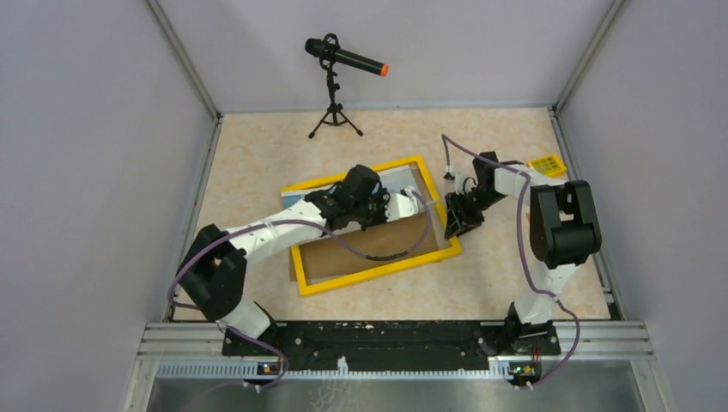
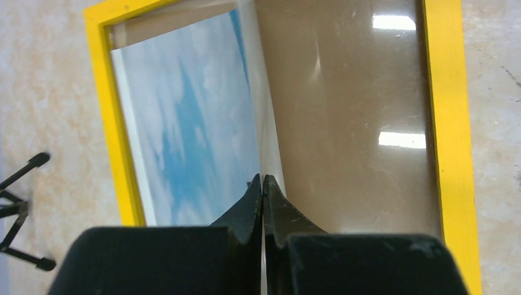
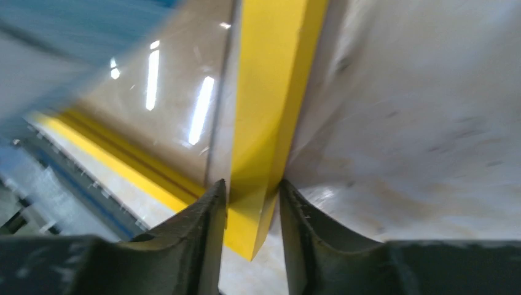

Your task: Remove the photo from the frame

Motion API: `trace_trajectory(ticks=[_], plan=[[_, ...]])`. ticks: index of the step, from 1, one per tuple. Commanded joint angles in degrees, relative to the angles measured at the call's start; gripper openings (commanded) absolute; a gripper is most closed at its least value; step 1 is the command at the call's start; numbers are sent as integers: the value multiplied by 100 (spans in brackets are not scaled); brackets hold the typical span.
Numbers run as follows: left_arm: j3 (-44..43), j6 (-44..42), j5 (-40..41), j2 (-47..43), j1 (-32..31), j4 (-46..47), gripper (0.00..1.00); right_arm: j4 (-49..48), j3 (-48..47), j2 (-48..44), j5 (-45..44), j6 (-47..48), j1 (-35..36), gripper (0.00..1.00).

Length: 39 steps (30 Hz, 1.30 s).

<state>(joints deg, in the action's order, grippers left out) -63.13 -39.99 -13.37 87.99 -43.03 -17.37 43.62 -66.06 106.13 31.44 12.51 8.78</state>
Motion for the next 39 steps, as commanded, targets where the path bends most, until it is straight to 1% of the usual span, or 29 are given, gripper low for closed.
trace_trajectory(ticks=[1,3,5,7,9,10,13,14,15,19,22,25,33,34,36,37,39], plan=[[163,-34,251,190,-391,318,0,636,335,-322,354,57,41,40],[336,-102,251,147,-558,312,0,601,417,-418,465,-29,-10,43],[531,-237,165,42,-737,299,0,591,401,-464,480,-55,-64,53],[606,-345,133,-13,-922,119,0,631,350,-448,542,-75,-190,66],[573,-261,133,-9,-1030,-155,0,692,299,-456,611,-97,-389,72],[540,-197,133,6,-1048,-296,13,750,242,-474,677,-93,-521,75],[449,99,281,-86,-1051,-771,71,968,67,-555,885,-6,-848,81],[450,170,331,-186,-1050,-947,89,1038,-1,-598,917,43,-984,82],[488,170,308,-337,-1048,-1126,98,1115,-64,-646,932,112,-1061,83],[1010,142,481,-1021,-1052,-1566,99,1218,-175,-831,910,314,-1106,85],[1502,207,828,-1273,-1050,-1748,99,1117,-106,-897,901,311,-1108,86],[1869,261,924,-1448,-1042,-1813,99,993,-75,-872,888,251,-1111,86],[2482,319,1100,-1556,-995,-1767,99,900,-135,-838,824,222,-1108,86],[2621,326,1189,-1576,-996,-1711,99,914,-154,-839,811,234,-1108,86],[2925,332,1658,-1648,-964,-1504,99,944,-178,-856,788,264,-1106,86],[3028,249,1879,-1712,-896,-1444,99,959,-192,-876,771,295,-1106,86],[3124,68,2011,-1907,-659,-1394,99,996,-184,-937,727,361,-1107,86]])
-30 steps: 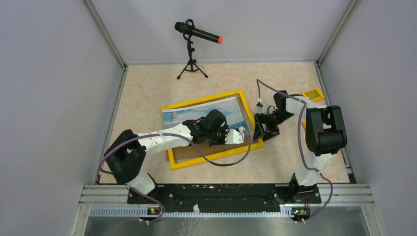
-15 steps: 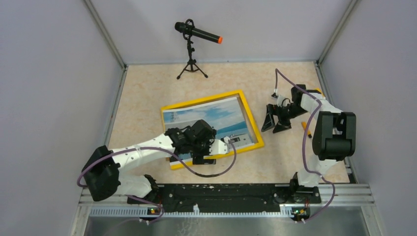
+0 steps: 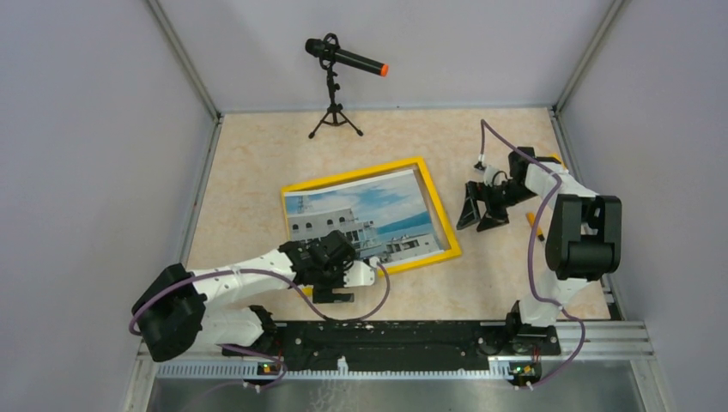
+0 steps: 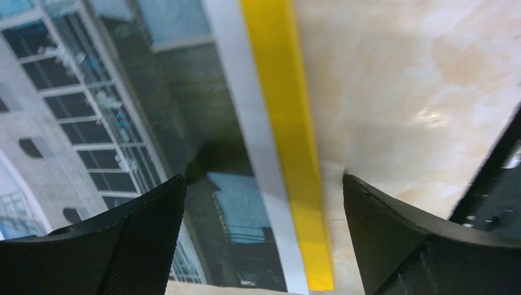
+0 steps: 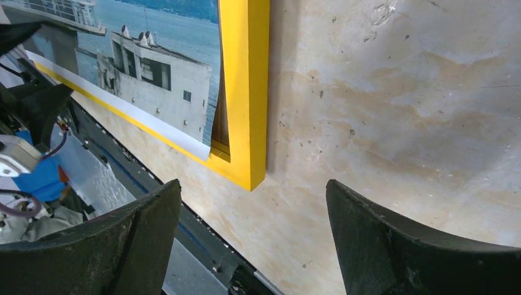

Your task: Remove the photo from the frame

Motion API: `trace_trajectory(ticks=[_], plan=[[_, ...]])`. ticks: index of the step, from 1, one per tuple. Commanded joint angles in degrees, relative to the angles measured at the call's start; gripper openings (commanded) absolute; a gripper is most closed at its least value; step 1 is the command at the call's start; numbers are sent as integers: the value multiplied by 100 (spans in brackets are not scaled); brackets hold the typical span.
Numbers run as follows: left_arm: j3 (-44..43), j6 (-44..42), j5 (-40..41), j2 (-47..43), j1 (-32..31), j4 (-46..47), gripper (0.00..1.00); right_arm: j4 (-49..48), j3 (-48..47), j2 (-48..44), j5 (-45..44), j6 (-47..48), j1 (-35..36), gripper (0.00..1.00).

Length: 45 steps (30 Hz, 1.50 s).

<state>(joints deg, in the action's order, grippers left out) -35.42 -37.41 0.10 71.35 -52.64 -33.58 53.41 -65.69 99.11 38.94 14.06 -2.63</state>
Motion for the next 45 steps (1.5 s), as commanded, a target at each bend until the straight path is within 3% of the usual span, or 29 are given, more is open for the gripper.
trace_trajectory(ticks=[1,9,12,17,22,28,31,35,38,41,45], plan=[[338,-313,611,-353,477,185,99,40,-218,-264,-28,251,35,86],[63,-1349,416,-861,1725,-56,99,89,-160,-433,22,391,28,87],[-284,-1387,-63,-1019,1981,-443,99,251,-330,-439,24,518,34,87],[-1937,-1001,-1651,-998,2453,-2007,99,683,-1029,-669,89,905,34,90],[-4154,-393,-2754,-94,3189,-3276,99,889,-1995,-799,21,1029,-45,99],[-5972,411,-3935,972,5005,-3585,99,877,-3068,-822,-159,1023,-197,99],[-6466,903,-4410,1501,5986,-3584,99,253,-3155,-1000,-274,505,-459,99],[-6418,1547,-4450,2104,6956,-3316,99,-734,-2348,-1161,-545,-522,-1099,99],[-5975,1675,-4425,2329,7510,-2960,99,-632,-1866,-716,203,-367,-1628,99],[-5267,1889,-3835,2314,7685,-2352,99,-126,-1712,-172,864,138,-1989,99],[-4574,2070,-3647,2134,7751,-1669,99,-223,-1444,-101,816,260,-2170,99]])
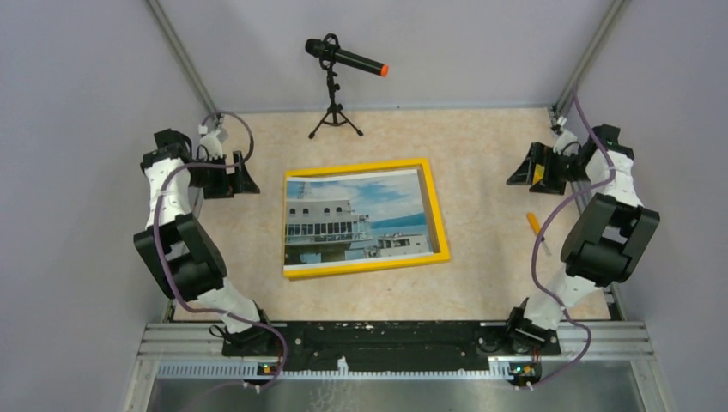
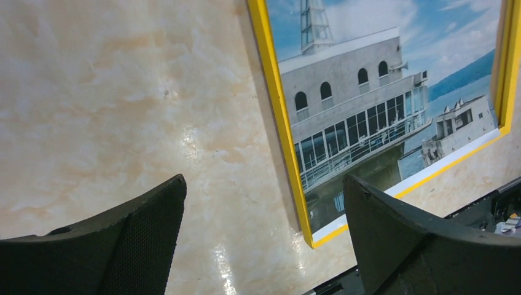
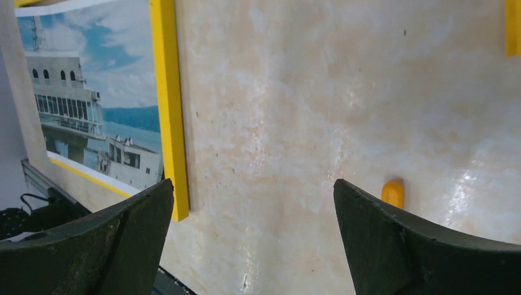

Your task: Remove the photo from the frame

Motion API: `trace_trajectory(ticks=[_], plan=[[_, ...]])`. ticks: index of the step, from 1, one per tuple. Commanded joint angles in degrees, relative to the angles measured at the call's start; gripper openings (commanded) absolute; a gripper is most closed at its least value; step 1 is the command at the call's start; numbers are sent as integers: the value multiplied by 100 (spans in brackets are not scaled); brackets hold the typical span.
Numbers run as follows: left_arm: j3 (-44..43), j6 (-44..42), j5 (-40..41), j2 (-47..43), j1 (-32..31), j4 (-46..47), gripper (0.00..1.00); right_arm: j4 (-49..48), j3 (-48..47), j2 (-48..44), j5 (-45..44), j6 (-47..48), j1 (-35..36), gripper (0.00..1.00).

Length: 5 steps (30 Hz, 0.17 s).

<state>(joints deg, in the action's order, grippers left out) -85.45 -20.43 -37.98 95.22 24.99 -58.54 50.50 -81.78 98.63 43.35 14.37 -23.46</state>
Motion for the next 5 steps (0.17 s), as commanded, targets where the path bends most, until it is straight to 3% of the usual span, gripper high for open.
trace_trajectory(ticks=[1,5], plan=[[477,432,126,-252,-8,842,99,-37,204,-107,299,205,-90,99],[473,660,77,-235,4,945,99,-142,94,-92,191,134,-90,99]])
